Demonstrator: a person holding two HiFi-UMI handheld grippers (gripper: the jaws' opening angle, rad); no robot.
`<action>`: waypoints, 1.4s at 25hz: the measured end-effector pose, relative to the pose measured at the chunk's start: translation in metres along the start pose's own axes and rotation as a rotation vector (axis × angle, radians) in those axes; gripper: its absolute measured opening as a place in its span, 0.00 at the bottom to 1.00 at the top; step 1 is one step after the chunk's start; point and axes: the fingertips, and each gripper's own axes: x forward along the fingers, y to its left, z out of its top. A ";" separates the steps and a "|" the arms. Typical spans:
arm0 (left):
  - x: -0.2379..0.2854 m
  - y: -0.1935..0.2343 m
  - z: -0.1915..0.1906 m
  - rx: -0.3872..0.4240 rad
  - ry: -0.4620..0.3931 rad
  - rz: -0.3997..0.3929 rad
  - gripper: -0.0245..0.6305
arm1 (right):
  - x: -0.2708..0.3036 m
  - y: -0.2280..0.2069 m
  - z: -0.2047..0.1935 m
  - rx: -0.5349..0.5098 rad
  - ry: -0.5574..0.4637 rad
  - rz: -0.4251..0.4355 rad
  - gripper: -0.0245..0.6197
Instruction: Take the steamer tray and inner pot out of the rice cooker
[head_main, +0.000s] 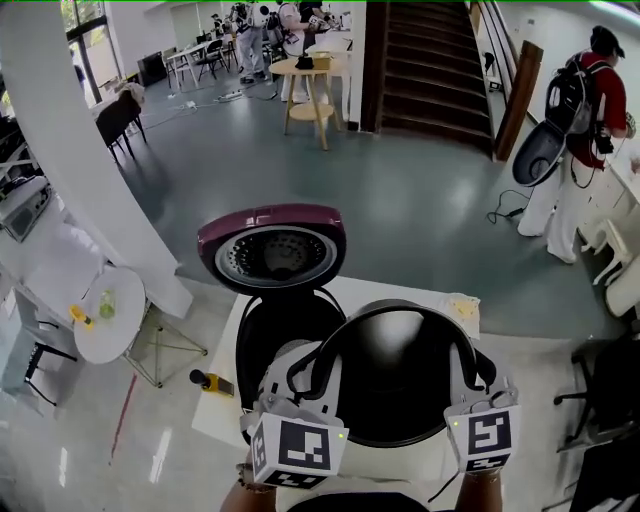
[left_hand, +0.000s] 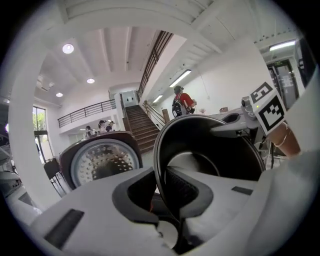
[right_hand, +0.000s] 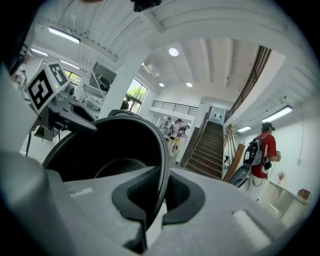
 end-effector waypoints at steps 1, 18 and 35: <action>0.005 -0.016 0.002 0.001 0.006 -0.018 0.13 | -0.007 -0.010 -0.012 0.010 0.014 -0.004 0.05; 0.067 -0.218 -0.079 -0.056 0.318 -0.216 0.13 | -0.076 -0.068 -0.224 0.183 0.358 0.096 0.05; 0.074 -0.265 -0.186 -0.178 0.557 -0.257 0.13 | -0.070 -0.013 -0.334 0.243 0.569 0.291 0.05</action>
